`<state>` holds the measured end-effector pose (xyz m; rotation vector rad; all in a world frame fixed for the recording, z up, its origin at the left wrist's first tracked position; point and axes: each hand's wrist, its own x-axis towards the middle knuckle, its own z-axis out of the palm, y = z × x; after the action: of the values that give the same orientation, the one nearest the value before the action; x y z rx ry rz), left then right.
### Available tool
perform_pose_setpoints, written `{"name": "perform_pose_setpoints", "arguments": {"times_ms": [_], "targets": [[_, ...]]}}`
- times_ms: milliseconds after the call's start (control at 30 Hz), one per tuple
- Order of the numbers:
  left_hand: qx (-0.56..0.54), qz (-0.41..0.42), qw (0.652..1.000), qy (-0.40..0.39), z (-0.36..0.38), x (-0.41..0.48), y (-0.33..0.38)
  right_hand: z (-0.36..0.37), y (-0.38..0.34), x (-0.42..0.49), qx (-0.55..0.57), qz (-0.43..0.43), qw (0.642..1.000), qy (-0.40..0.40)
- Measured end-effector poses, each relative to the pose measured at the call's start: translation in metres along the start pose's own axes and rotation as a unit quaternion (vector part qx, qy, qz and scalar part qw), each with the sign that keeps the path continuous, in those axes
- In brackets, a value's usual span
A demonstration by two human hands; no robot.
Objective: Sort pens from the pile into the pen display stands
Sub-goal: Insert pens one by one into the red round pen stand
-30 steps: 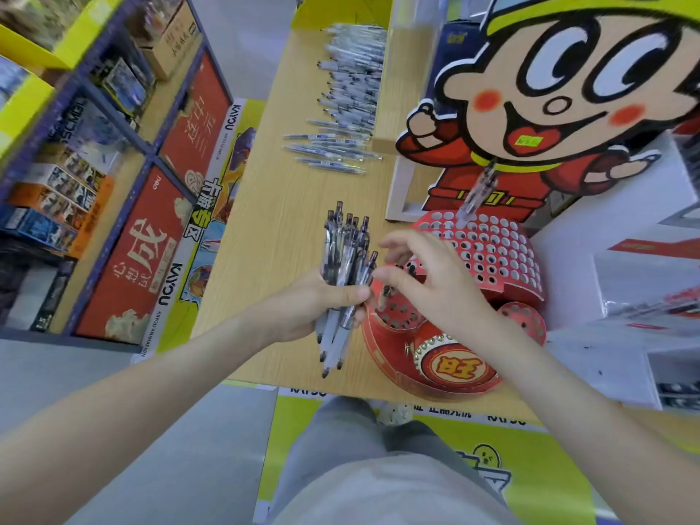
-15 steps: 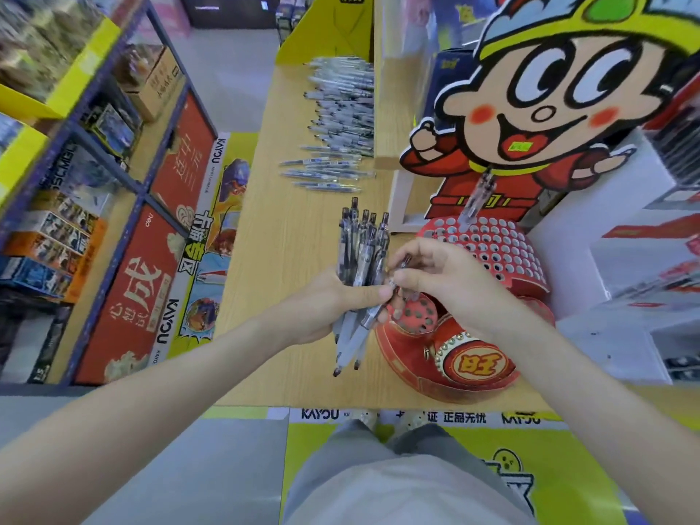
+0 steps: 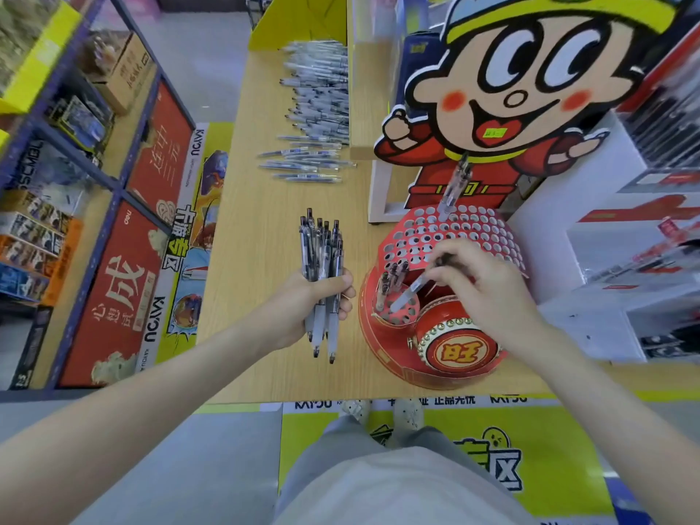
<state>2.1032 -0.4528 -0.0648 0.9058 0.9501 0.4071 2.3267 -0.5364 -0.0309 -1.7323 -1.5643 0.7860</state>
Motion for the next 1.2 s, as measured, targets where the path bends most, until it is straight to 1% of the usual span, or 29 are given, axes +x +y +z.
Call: {"name": "perform_pose_setpoints", "arguments": {"times_ms": [133, 267, 367, 467, 567, 700, 767, 867, 933, 1033, 1100, 1200], "targets": [[-0.005, -0.001, 1.000, 0.008, 0.001, -0.001, -0.007, 0.016, 0.007, 0.005, -0.064, -0.060, 0.993, -0.075], [-0.007, 0.005, 1.000, 0.008, 0.003, -0.001, -0.009, 0.031, 0.015, 0.009, -0.112, -0.084, 0.981, -0.132], [0.010, 0.007, 1.000, -0.010, 0.005, -0.001, -0.009, 0.037, 0.012, 0.010, -0.108, -0.056, 0.984, -0.127], [0.032, 0.010, 0.998, -0.046, 0.008, 0.000, -0.009, 0.039, 0.009, 0.013, -0.087, -0.034, 0.988, -0.120], [0.040, 0.007, 0.997, -0.067, 0.013, 0.001, -0.009, 0.037, 0.009, 0.014, -0.092, -0.057, 0.984, -0.145], [0.049, 0.020, 0.996, -0.074, 0.016, 0.000, -0.005, 0.031, 0.013, 0.008, -0.114, -0.061, 0.972, -0.197], [0.054, 0.027, 0.996, -0.070, 0.015, 0.001, -0.004, 0.033, 0.015, 0.006, -0.124, -0.066, 0.974, -0.177], [0.070, 0.026, 0.994, -0.077, 0.013, -0.001, -0.003, 0.036, 0.015, 0.008, -0.190, -0.100, 0.969, -0.125], [0.091, 0.025, 0.991, -0.093, 0.014, -0.005, -0.002, 0.035, 0.010, 0.008, -0.159, -0.101, 0.978, -0.091], [0.147, 0.031, 0.982, -0.116, 0.021, -0.010, 0.003, 0.031, -0.006, 0.006, -0.028, -0.056, 0.997, -0.054], [0.173, 0.039, 0.974, -0.138, 0.027, -0.012, 0.005, 0.032, -0.016, 0.008, 0.056, -0.006, 0.997, -0.057], [0.169, 0.042, 0.974, -0.145, 0.033, -0.012, 0.008, 0.033, -0.023, 0.011, 0.109, 0.053, 0.991, -0.053]]}}
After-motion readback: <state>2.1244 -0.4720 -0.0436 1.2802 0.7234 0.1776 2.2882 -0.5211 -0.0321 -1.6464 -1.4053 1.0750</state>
